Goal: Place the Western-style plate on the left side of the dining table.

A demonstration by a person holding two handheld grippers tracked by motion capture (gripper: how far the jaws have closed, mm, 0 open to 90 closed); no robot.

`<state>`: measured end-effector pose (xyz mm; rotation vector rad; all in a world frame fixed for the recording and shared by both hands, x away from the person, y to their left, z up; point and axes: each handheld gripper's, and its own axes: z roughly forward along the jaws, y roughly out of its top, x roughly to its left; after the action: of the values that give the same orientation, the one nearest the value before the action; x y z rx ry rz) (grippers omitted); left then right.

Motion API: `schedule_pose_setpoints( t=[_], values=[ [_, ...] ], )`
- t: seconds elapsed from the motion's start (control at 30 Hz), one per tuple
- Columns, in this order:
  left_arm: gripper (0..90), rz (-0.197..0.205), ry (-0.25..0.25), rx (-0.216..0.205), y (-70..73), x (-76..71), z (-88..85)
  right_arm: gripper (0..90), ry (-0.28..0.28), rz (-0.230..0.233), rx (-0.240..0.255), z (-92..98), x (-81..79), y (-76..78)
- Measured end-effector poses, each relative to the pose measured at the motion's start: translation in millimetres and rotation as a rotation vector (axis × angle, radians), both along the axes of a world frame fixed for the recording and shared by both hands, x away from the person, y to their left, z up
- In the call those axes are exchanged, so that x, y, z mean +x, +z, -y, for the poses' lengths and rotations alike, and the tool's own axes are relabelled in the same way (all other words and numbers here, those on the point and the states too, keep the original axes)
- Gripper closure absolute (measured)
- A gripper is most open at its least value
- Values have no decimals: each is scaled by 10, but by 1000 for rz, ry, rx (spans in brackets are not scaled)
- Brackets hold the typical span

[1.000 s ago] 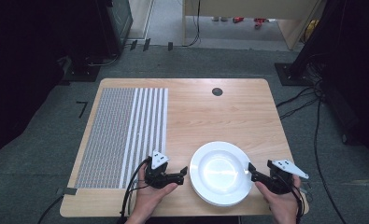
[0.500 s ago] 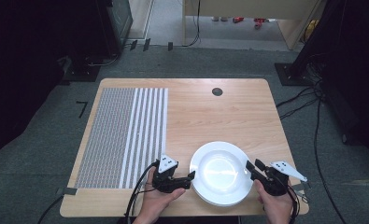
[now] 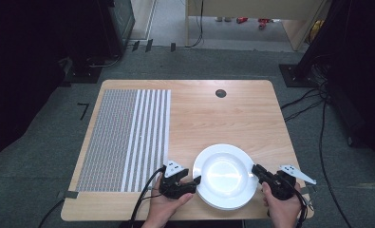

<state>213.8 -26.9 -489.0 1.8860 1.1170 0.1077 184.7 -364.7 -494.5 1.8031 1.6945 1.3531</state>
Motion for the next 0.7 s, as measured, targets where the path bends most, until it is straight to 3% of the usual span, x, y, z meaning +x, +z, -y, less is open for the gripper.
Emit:
schedule_pose_setpoints(
  t=[0.2,0.37,0.43,0.7],
  values=[
    [500,-9,-23,-17,-2,-12,21,798,-20,-7,21,1,-6,-3],
    [499,-18,-29,-21,-9,-7,27,792,-26,-12,83,36,-1,-27],
    [500,-18,-26,-22,-9,-9,29,799,-38,-15,138,66,3,-53],
    [516,-16,-18,-19,-10,-6,31,819,-43,-44,265,128,23,-88]
  ],
)
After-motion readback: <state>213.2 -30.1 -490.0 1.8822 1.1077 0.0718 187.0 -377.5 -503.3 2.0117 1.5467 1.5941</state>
